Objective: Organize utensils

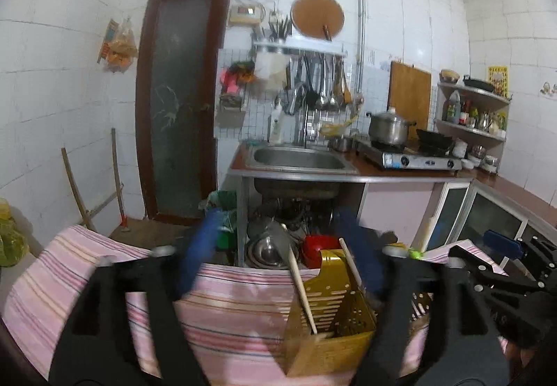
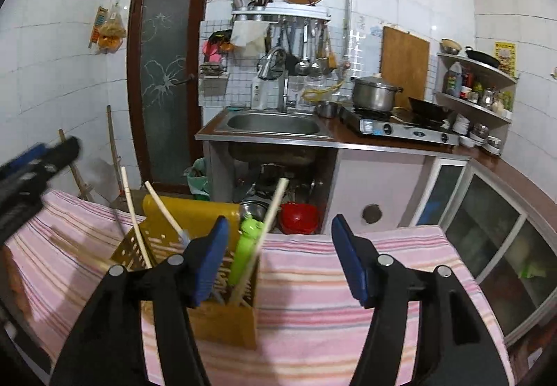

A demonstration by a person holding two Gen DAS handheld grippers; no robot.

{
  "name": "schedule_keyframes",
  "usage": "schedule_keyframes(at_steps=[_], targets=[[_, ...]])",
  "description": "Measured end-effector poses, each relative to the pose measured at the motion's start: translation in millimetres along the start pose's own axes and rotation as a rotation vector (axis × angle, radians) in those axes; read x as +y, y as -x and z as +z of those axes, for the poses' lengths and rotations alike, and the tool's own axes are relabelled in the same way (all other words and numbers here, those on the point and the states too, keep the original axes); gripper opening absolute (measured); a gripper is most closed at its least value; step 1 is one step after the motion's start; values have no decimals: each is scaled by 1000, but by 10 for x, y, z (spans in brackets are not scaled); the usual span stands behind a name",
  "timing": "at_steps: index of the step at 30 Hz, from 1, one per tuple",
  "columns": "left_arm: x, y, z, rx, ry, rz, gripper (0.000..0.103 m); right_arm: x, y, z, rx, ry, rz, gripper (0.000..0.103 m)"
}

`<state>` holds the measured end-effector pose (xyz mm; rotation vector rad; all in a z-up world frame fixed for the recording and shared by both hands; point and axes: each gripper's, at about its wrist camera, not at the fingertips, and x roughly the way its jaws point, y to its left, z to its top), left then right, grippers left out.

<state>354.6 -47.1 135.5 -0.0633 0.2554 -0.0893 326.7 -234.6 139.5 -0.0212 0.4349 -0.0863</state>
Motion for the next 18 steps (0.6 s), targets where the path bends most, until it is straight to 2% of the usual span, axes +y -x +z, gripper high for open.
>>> schedule_keyframes(at_steps=[3, 6, 9, 13, 18], targets=[[63, 504, -15, -52, -29, 5, 98, -88, 369, -107, -17, -16, -12, 83], [137, 920, -151, -58, -35, -9, 98, -133, 800, -377, -32, -33, -8, 95], [231, 1308, -380, -39, -24, -17, 98, -115, 1148, -705, -35, -51, 12, 99], [324, 1743, -813, 16, -22, -12, 98, -5, 1510, -1172, -31, -51, 19, 99], [294, 2164, -1340, 34, -96, 71, 98, 149, 1795, -1718, -28, -34, 25, 99]])
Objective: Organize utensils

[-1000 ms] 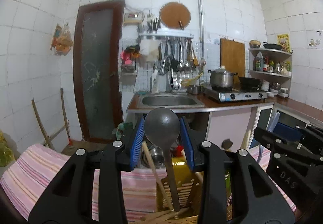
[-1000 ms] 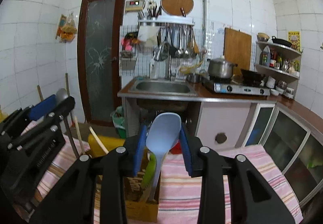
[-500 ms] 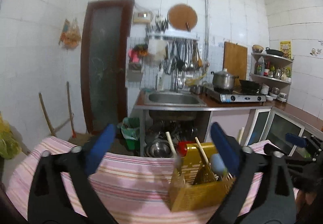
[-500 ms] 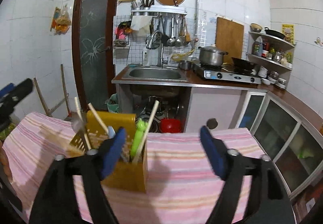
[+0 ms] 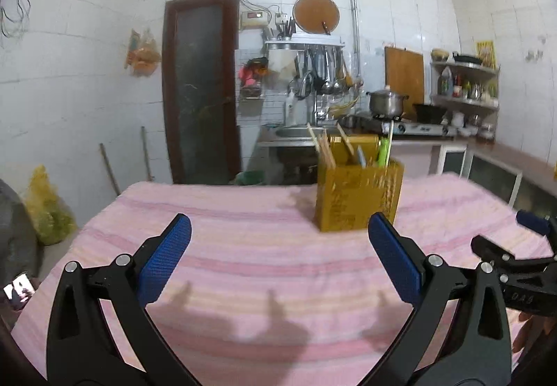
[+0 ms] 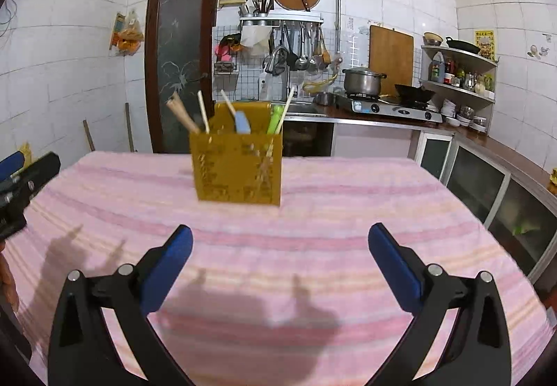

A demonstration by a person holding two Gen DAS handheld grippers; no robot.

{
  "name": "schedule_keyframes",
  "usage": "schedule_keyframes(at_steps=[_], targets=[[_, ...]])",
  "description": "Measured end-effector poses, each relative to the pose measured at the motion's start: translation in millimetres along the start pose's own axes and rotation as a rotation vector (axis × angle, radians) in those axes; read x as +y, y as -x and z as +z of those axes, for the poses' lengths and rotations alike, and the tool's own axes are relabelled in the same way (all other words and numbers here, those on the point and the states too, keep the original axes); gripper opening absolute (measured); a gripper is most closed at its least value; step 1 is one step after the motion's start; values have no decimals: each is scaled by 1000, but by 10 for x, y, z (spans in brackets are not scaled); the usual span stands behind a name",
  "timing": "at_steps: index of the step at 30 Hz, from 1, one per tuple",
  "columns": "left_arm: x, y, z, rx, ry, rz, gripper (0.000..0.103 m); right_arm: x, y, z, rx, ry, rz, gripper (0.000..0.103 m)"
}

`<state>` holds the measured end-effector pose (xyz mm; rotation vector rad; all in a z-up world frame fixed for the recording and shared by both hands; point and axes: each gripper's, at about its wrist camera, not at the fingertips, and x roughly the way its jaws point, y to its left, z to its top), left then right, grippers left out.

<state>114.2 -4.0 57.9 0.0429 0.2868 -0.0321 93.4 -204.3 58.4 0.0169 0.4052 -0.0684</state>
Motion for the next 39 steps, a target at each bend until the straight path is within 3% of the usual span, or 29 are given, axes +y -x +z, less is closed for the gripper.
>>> schedule_keyframes(at_steps=[5, 9, 13, 19, 28, 39], targets=[[-15, 176, -328, 33, 3, 2, 98, 59, 234, -246, -28, -37, 24, 99], [41, 280, -495, -5, 5, 44, 98, 159, 320, -366, -58, -28, 33, 99], [95, 273, -590, -3, 21, 40, 98, 230, 343, -502, -71, -14, 24, 99], [81, 304, -610, -34, 30, 39, 98, 226, 336, -570, -83, -14, 17, 99], [-53, 348, -624, -35, -36, 4, 98, 243, 440, -614, -120, -5, 11, 99], [51, 320, -646, -19, 22, -23, 98, 199, 425, -598, -114, -25, 10, 99]])
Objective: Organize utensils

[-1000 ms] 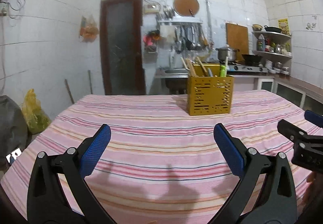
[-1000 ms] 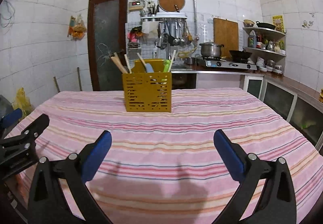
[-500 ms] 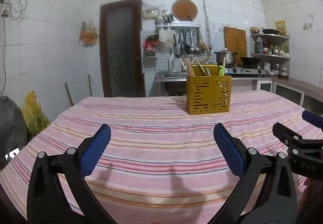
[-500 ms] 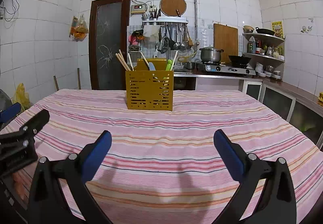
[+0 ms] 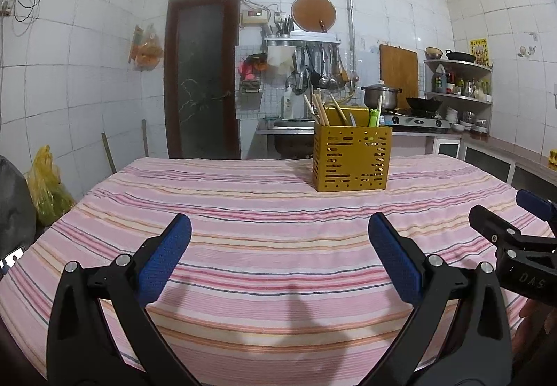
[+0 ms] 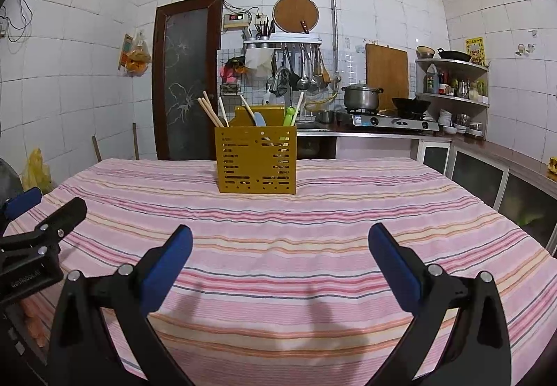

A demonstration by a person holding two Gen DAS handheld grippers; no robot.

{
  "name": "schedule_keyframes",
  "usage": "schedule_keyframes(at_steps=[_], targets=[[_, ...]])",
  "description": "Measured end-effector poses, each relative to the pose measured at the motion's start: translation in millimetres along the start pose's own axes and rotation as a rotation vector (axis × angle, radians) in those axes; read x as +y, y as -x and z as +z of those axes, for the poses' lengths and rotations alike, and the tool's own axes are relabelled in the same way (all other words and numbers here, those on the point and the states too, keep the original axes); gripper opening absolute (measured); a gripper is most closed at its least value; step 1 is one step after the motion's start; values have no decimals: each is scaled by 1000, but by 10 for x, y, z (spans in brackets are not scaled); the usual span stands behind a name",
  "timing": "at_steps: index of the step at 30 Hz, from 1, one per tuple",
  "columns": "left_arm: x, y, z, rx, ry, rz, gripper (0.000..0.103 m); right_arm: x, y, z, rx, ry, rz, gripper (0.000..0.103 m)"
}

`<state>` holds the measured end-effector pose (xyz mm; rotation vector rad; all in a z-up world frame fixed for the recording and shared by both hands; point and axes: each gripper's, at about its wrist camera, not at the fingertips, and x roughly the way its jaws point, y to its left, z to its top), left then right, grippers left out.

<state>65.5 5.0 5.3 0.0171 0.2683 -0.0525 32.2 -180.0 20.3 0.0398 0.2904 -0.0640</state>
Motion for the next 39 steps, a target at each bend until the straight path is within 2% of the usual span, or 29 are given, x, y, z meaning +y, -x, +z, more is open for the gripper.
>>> schedule_keyframes(at_steps=[8, 39], targets=[[10, 44, 1, -27, 7, 11, 98, 18, 35, -8, -11, 7, -5, 99], [-3, 97, -6, -40, 10, 26, 98, 24, 61, -22, -20, 7, -14, 99]])
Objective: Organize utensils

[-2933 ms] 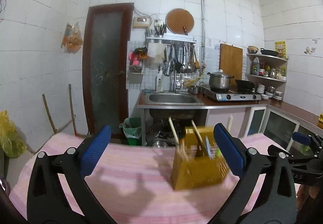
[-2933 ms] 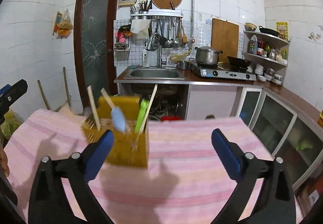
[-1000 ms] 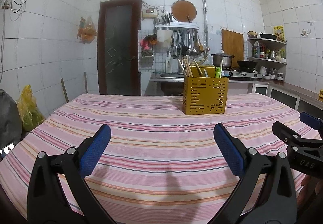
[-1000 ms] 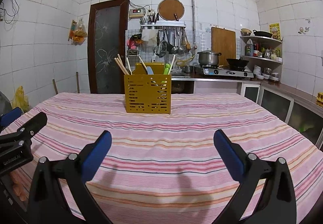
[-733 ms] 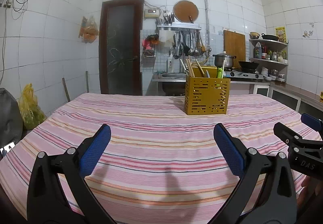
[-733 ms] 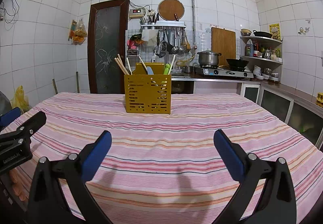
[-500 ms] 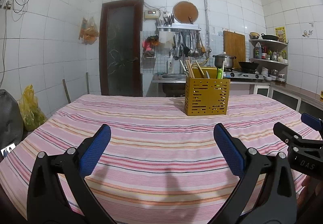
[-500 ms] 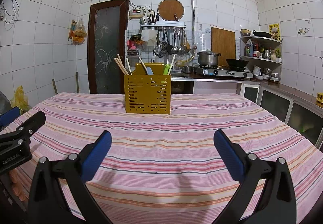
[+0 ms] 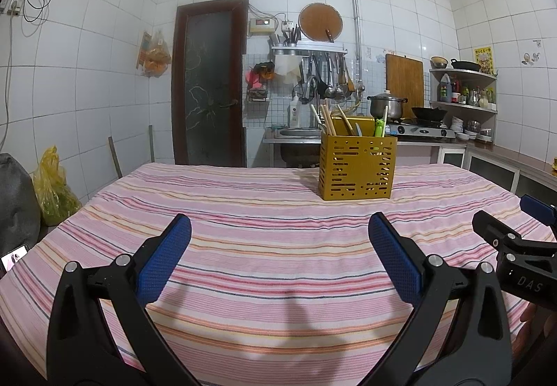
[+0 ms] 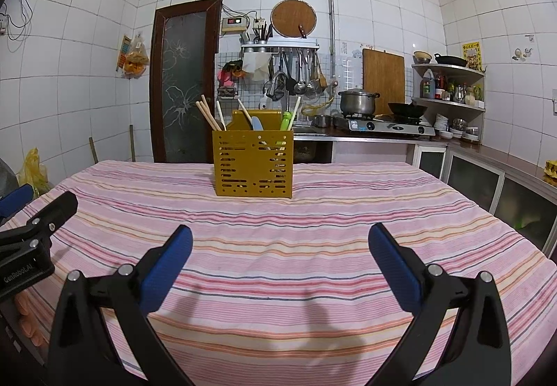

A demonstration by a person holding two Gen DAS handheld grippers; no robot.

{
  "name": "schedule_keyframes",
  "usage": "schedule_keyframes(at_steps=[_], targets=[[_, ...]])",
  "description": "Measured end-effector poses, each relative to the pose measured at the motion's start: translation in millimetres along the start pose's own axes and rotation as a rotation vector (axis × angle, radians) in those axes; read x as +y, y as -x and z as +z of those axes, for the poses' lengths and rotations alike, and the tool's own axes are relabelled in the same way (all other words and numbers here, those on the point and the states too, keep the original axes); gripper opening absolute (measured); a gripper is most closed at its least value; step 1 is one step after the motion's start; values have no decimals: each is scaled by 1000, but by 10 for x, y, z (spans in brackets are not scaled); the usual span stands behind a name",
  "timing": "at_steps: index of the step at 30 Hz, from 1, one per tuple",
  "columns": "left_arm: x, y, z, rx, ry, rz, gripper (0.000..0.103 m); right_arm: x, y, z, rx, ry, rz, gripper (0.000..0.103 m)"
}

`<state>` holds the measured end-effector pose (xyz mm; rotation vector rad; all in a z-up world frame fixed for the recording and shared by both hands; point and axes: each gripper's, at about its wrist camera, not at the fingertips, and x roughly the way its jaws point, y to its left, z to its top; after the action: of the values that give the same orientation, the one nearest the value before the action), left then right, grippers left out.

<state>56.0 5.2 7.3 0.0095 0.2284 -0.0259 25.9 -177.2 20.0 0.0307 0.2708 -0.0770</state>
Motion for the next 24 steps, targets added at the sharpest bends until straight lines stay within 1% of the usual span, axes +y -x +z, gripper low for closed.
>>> schedule_keyframes(at_steps=[24], targets=[[2, -1, -4, 1, 0, 0, 98, 4, 26, 17, -8, 4, -5, 99]])
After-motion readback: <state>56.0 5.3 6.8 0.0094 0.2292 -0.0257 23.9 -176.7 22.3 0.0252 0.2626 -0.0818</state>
